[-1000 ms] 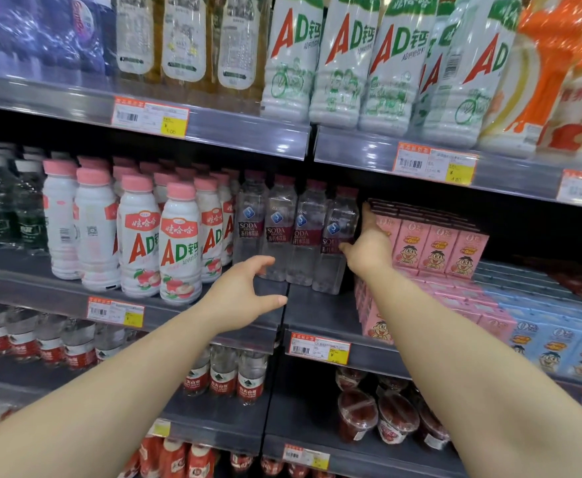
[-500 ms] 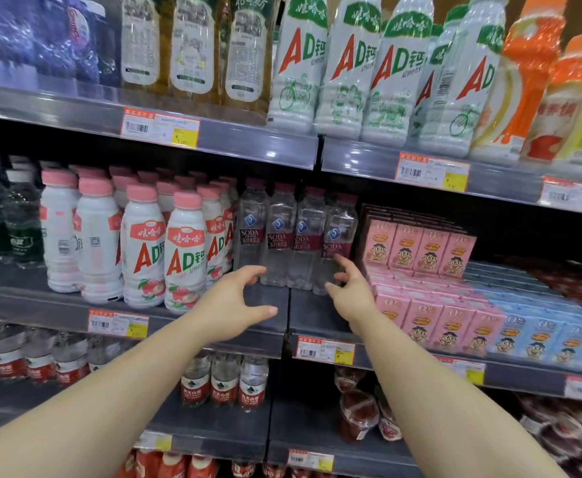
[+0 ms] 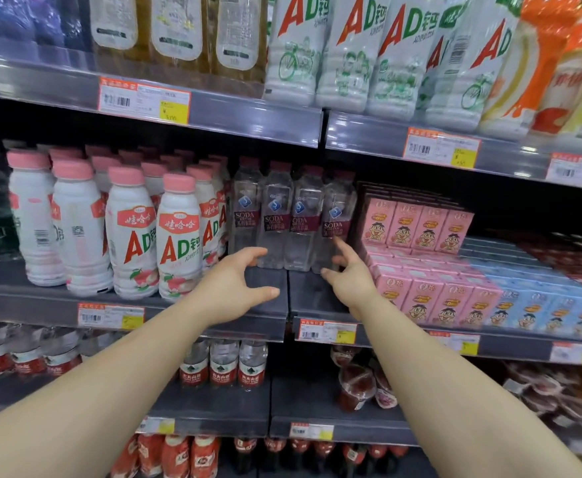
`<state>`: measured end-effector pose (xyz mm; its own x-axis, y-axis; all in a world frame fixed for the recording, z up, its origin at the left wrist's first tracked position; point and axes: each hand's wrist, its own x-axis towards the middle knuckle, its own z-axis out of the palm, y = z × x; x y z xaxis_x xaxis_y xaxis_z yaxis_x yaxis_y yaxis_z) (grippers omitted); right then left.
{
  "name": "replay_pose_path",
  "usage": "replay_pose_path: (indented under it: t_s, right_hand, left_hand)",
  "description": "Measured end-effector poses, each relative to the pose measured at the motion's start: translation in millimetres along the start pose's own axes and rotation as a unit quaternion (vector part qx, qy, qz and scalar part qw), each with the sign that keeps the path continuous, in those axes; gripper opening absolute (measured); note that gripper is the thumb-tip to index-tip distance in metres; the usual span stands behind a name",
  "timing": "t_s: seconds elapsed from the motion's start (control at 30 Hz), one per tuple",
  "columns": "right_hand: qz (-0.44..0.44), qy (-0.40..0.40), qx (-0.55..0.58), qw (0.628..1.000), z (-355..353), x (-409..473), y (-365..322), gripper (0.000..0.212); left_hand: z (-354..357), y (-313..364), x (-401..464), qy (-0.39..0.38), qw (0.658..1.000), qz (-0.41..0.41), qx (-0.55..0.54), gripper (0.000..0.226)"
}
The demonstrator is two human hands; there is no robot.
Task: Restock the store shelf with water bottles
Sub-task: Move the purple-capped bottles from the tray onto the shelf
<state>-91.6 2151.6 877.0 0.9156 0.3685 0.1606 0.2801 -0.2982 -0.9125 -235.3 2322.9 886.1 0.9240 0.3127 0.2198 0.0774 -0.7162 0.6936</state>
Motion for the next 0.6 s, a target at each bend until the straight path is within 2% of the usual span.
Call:
replay_pose_path:
  t_s: [0.17,0.37,0.47,0.53,0.6]
  right_hand:
    - [-0.017,-0.012,-0.007,1.000,-3.5,-30.7,-12.3,0.064]
    - [-0.097,-0.011,-0.071,0.993,-49.5,-76.5,-19.5,0.053]
    - [-0.119,0.050,-0.213,0.969,-98.3,-97.0,-3.1,0.055]
    - [-0.095,0.092,-0.367,0.921,-147.5,-115.6,20.5,0.061]
    - [-0.030,0.098,-0.466,0.879,-206.8,-142.0,52.3,0.066]
  left_hand:
    - [9.9,11.3,9.2,-0.014,1.000,0.012,0.024,0.077]
    - [31.0,54.3,-0.8,0.032,0.979,0.023,0.200,0.072]
    - [62.4,92.0,-11.1,0.043,0.950,0.046,0.307,0.068]
    - [100.1,128.2,-22.0,0.028,0.941,0.056,0.332,0.065]
    - [149.5,172.0,-36.7,-0.006,0.936,0.078,0.342,0.066]
